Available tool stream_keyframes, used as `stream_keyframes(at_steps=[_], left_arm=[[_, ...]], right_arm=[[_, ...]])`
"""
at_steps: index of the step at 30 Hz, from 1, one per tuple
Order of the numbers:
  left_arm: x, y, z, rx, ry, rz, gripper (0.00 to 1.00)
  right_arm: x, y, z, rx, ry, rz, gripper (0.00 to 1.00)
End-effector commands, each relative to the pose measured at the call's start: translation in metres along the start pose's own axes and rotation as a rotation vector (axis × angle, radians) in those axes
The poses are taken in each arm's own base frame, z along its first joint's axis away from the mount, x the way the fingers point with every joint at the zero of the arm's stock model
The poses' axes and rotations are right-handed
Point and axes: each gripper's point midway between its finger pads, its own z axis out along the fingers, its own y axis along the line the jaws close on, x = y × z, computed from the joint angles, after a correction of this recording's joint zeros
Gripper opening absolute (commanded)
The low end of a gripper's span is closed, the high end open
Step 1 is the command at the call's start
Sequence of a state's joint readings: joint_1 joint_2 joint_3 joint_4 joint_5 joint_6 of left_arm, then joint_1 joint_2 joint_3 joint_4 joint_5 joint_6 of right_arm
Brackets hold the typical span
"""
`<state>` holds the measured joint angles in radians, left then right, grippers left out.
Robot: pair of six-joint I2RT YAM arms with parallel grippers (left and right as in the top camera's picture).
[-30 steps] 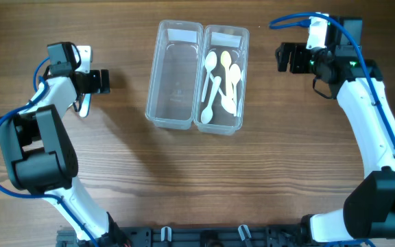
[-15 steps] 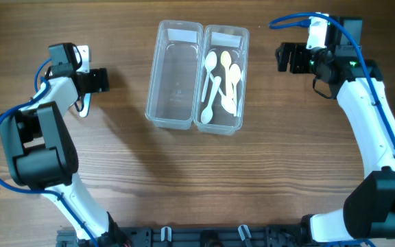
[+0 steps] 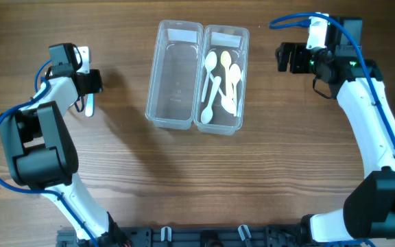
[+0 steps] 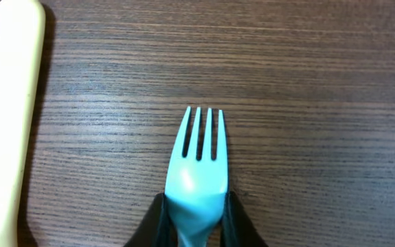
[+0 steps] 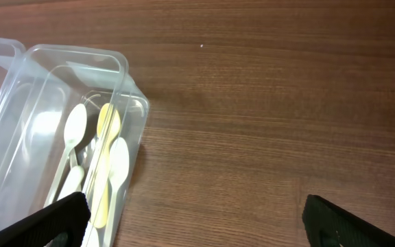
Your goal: Pack container
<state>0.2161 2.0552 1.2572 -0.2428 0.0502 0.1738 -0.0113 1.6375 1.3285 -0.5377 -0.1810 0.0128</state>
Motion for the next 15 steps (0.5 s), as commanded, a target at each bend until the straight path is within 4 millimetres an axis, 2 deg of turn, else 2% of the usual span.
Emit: stream_keyframes(at_steps=[1, 4, 6, 11, 13, 15], left_arm=[[-0.015, -0.004, -0.016, 0.011, -0.044, -0.010, 0.08], [-0.034, -0.003, -0.037, 0.006, -0.107, -0.044, 0.08], [-0.046, -0.002, -0.053, 0.003, -0.148, -0.044, 0.04], [-0.075, -0.003, -0.103, 0.005, -0.263, -0.093, 0.04], [-0.082, -0.012, -0.121, 0.031, -0.295, -0.104, 0.04], [-0.086, -0.029, -0.137, 0.085, -0.314, -0.081, 0.04]], right_arm=[[-0.005, -0.001, -0.004, 0.009, -0.018, -0.015, 1.00], [-0.005, -0.001, -0.004, 0.009, -0.018, -0.015, 1.00], [-0.005, -0.001, -0.004, 0.009, -0.018, -0.015, 1.00], [-0.005, -0.001, -0.004, 0.009, -0.019, -0.014, 1.00], [-0.005, -0.001, -0.004, 0.009, -0.018, -0.015, 1.00], [-0.005, -0.001, -0.004, 0.009, -0.018, -0.014, 1.00]])
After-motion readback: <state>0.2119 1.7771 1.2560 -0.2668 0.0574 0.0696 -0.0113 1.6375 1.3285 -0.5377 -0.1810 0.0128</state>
